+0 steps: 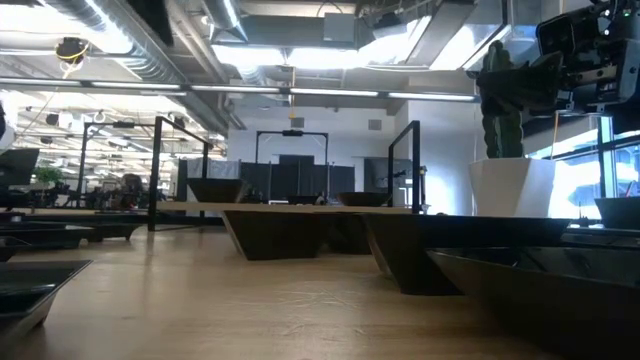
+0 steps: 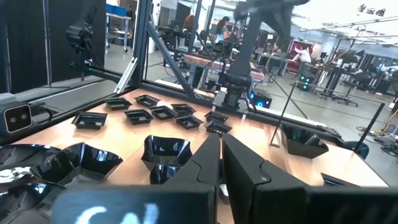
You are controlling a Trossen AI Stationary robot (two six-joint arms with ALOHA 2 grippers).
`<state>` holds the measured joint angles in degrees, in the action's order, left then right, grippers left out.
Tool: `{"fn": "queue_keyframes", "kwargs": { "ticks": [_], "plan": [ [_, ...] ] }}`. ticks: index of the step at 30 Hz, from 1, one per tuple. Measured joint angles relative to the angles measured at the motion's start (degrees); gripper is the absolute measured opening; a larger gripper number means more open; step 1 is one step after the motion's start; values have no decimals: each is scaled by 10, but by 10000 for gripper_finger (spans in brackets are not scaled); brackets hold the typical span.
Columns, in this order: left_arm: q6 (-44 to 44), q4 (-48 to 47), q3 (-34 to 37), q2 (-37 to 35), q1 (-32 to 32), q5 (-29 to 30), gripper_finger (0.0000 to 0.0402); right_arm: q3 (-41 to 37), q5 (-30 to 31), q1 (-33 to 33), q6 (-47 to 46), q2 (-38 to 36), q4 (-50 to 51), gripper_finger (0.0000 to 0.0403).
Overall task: Pick & Place Mini shaped plates
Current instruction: Stack the square plate on top of the square plate on the shelf
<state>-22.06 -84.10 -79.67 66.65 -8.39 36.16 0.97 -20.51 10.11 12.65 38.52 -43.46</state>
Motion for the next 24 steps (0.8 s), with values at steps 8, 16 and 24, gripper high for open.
{"fn": "queue_keyframes", "kwargs": {
  "ticks": [8, 16, 24],
  "plan": [
    [-11, 249, 241, -178, -211, 206, 2, 0, 0, 0, 0, 0, -3, 21],
    [286, 701, 492, -340, -229, 84, 2, 0, 0, 0, 0, 0, -17, 21],
    [509, 1000, 693, -454, -187, -66, 1, 0, 0, 0, 1, 0, -16, 21]
  ]
}}
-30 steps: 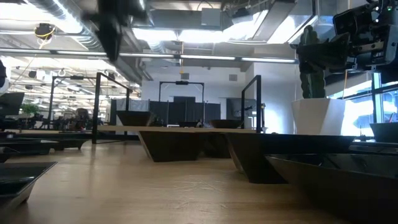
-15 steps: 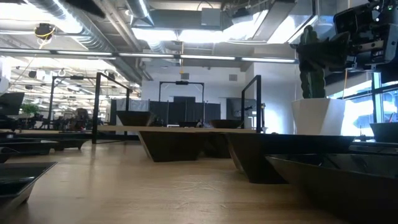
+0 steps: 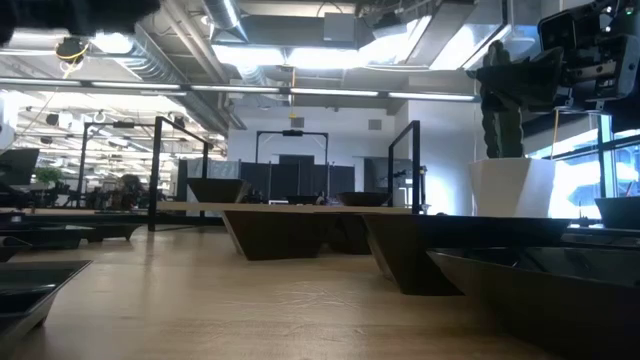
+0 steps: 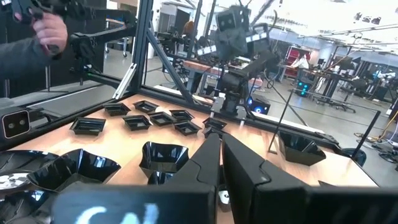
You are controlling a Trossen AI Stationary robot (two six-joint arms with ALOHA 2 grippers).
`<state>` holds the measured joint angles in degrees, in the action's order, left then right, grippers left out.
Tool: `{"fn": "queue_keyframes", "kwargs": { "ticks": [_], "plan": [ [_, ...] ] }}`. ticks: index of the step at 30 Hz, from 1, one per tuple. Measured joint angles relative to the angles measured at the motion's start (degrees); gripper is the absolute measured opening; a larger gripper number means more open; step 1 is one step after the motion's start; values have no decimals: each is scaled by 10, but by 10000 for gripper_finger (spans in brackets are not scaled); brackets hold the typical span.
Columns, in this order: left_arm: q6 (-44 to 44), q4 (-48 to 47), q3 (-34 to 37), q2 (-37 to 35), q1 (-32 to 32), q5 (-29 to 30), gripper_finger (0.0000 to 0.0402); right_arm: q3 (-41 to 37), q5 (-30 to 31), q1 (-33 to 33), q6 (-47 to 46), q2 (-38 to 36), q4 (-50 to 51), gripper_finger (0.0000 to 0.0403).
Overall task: Pick & Place Mini shaped plates
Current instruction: Stack the square plate on top of the square plate on the shelf
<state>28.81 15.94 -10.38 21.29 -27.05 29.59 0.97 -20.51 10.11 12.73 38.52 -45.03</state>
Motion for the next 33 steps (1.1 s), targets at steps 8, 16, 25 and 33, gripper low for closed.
{"fn": "queue_keyframes", "kwargs": {
  "ticks": [8, 16, 25, 33],
  "plan": [
    [17, 135, 99, -57, 44, -89, 1, 0, 16, 0, 31, 0, 2, 21],
    [-18, 108, 99, -61, 51, -69, 1, 0, 87, 0, 17, 0, -26, 21],
    [-81, 78, 99, -38, 96, -196, 1, 0, 105, 0, -33, 0, -28, 21],
    [-156, -24, 99, -33, 176, -164, 1, 0, 105, 0, -46, 0, -25, 21]
  ]
}}
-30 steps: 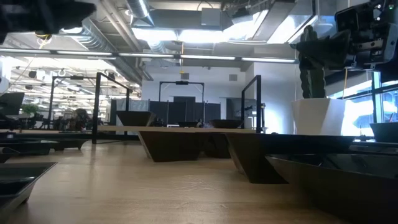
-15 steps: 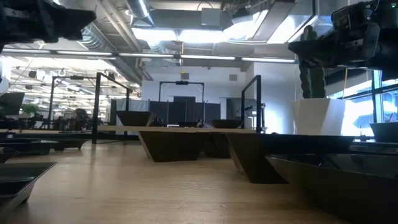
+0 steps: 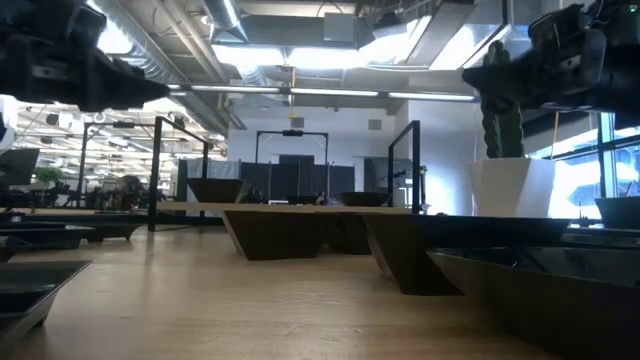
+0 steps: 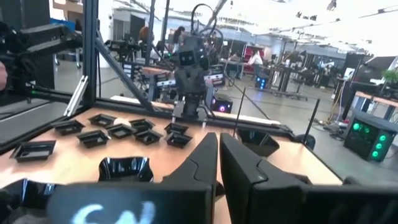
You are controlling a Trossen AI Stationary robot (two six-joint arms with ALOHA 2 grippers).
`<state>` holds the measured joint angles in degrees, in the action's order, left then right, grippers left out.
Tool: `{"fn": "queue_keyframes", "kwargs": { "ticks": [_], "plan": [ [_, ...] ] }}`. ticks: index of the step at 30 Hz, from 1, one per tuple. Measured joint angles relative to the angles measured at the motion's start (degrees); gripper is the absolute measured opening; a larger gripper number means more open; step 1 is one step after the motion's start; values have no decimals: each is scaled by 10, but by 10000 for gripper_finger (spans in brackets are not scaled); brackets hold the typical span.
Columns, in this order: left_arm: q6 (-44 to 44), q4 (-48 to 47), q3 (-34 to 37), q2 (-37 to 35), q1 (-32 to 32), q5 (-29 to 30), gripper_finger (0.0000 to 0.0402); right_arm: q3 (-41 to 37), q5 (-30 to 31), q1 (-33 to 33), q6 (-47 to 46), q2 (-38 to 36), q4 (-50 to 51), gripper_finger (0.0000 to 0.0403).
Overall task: Pick & Place Mini shaped plates
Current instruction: Stack the square plate on top of the square plate on the shelf
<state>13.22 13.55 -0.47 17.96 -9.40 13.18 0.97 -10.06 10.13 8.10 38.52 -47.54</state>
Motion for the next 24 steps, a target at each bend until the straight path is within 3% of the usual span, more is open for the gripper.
{"fn": "queue_keyframes", "kwargs": {
  "ticks": [8, 20, 24],
  "plan": [
    [-20, 11, 0, 0, 39, -143, 1, 0, 10, 0, -32, 0, 6, 21],
    [-20, 8, 0, 0, 39, -138, 5, 0, 10, 0, -18, 0, 52, 21],
    [-60, 7, 0, 0, 39, -138, 7, 0, 10, 0, -20, 0, 56, 21]
  ]
}}
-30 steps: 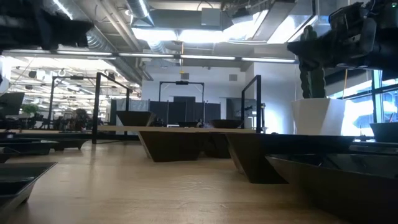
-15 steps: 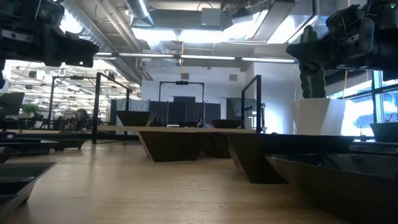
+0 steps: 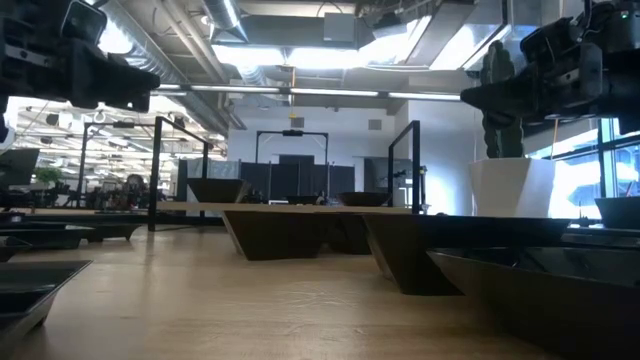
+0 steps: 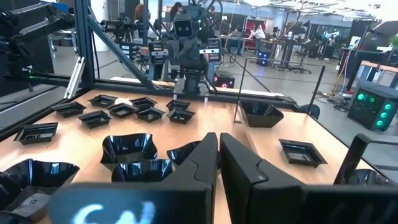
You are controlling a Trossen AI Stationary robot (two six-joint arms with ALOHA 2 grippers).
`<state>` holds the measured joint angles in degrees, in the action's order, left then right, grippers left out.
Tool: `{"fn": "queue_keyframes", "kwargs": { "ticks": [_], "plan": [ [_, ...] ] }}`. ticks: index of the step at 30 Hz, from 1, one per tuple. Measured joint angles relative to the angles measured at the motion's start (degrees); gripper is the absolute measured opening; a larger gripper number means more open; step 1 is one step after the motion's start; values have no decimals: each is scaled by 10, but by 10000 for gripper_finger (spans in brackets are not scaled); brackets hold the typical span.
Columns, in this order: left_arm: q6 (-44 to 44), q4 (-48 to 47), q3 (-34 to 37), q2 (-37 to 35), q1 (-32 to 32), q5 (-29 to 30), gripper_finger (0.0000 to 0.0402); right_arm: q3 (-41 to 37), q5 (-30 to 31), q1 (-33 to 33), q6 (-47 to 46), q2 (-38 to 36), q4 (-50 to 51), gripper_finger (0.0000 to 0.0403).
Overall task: Pick & Place Mini shaped plates
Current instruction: Stack the square plate on top of the square plate on the shelf
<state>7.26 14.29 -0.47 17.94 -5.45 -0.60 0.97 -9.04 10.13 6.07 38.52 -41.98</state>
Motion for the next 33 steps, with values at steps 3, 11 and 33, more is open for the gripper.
{"fn": "queue_keyframes", "kwargs": {
  "ticks": [3, 11, 33],
  "plan": [
    [-10, -11, 0, 0, 0, 0, 4, 0, 1, 0, 0, 0, 3, 21],
    [28, -12, 0, 0, 0, 52, 6, 99, 43, 1, -53, 33, 162, 14],
    [33, -17, 0, 0, 0, 203, 9, 742, -52, -229, 21, 621, 586, 91]
  ]
}}
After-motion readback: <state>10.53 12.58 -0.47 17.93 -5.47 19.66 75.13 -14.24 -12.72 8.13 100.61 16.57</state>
